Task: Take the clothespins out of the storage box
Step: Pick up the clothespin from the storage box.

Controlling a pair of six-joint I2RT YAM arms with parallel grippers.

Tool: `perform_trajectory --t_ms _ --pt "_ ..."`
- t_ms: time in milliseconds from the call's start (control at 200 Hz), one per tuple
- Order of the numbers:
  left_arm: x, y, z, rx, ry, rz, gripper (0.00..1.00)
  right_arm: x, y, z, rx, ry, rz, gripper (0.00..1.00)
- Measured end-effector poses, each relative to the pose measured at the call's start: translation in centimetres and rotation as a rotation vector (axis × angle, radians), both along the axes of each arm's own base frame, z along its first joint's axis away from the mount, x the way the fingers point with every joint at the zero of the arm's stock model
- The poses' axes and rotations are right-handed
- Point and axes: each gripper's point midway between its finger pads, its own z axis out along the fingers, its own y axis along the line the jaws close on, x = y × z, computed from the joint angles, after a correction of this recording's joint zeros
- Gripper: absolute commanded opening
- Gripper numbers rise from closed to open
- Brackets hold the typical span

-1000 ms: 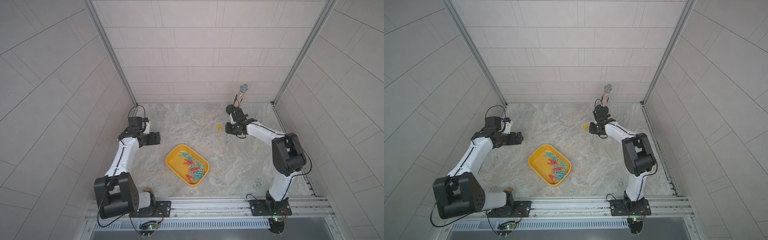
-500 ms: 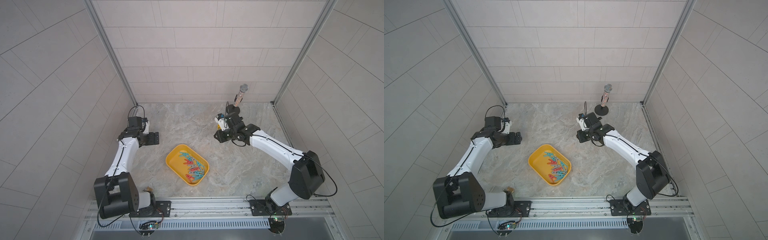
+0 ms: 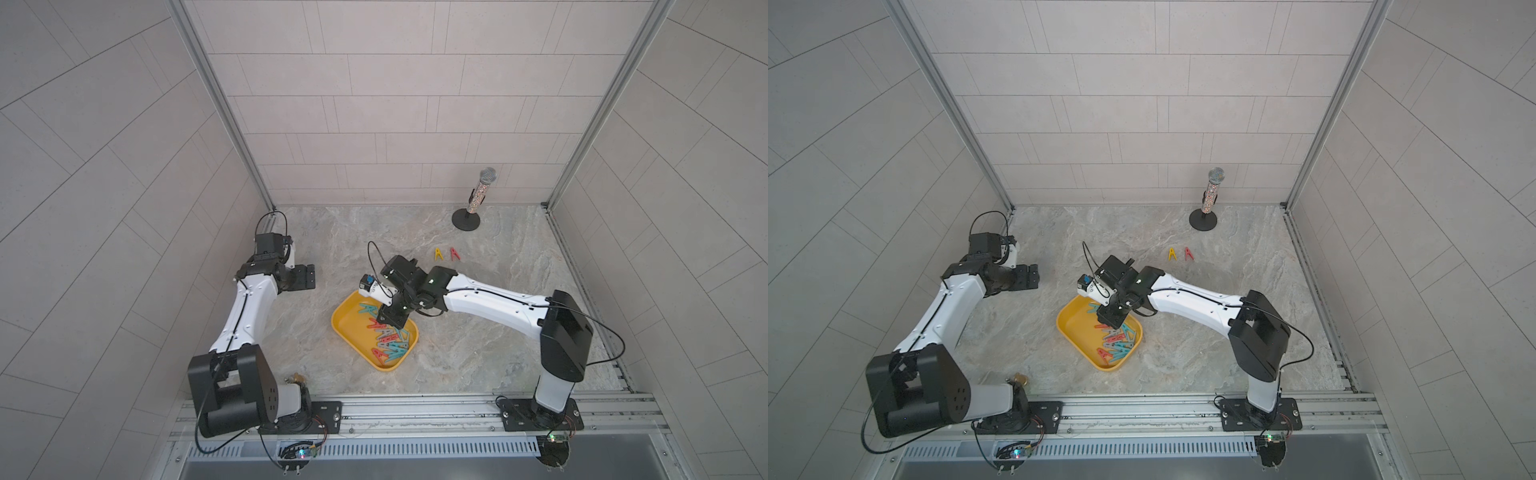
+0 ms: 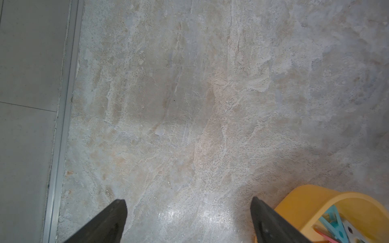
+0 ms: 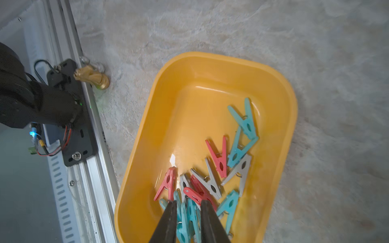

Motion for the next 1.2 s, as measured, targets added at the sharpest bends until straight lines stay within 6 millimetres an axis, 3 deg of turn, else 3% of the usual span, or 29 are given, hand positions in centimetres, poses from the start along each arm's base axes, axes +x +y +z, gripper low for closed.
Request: perform_trajectory --t_ms 140,320,615,1196 --pt "0.0 0.1 0.0 0.001 0.000 0.003 1.00 -0.2 1.0 -2.5 -0.079 0.004 0.043 0.24" --pt "0.0 0.1 0.0 0.001 0.001 0.004 1.00 0.2 2.4 -3.9 -0.138 -0.030 0.084 0.24" --pt "-0.1 0.2 -0.1 0.001 0.003 0.007 1.00 1.1 3.2 -6.7 -0.225 -0.038 0.116 0.24" --pt "-0.1 0.2 -0.1 -0.001 0.004 0.008 1.00 2.1 3.7 -9.0 -0.285 -0.044 0.136 0.23"
